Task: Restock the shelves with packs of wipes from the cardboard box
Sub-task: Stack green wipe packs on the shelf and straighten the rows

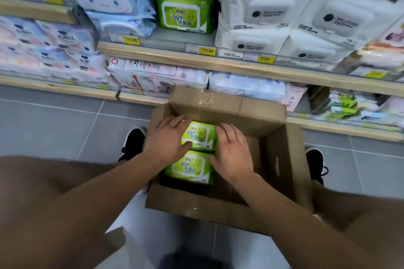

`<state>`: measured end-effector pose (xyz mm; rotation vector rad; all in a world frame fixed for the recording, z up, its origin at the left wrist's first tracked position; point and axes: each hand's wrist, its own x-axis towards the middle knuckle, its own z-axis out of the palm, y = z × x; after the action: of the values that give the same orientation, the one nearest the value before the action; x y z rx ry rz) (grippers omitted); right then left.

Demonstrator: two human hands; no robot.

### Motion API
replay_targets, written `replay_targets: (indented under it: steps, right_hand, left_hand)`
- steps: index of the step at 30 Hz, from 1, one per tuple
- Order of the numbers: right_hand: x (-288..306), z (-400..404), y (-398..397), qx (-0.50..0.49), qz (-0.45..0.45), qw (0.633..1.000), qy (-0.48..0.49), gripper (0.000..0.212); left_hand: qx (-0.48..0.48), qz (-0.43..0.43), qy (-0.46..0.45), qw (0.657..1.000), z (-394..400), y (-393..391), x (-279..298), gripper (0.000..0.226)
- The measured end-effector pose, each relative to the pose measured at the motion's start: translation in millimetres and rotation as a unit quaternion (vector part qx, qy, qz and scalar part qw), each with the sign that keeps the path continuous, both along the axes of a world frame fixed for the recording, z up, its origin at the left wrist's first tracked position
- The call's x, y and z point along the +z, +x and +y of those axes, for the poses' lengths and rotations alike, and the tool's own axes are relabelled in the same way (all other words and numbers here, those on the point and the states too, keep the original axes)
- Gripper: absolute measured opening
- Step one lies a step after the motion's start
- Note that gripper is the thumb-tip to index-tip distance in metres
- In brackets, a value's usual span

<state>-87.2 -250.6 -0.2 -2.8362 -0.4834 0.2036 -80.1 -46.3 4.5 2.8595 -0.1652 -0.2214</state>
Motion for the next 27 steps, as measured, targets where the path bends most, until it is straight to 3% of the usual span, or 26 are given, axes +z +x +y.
replay_targets:
  steps: [5, 14, 20, 27]
  right_hand:
    - [-29, -7, -12, 0.024, 0.074, 0.997, -0.021, 0.076]
    - [-86, -12, -8, 0.033, 0.183, 0.982, -0.037, 0.069]
    - [-115, -16, -1, 0.060, 0.216, 0.973, -0.061, 0.075]
    - [-133, -19, 5, 0.057, 0.257, 0.962, -0.077, 0.080]
  left_hand:
    - [0.015, 0.066, -0.029, 0.997, 2, -15, -35, 0.068]
    - [-0.055, 0.223, 0.065, 0.971, 1, -6, -113, 0.081]
    - [-0.030, 0.278, 0.027, 0.960, -2, 3, -139, 0.085]
    - [-0.015, 0.329, 0.098, 0.939, -15, 8, -159, 0.108]
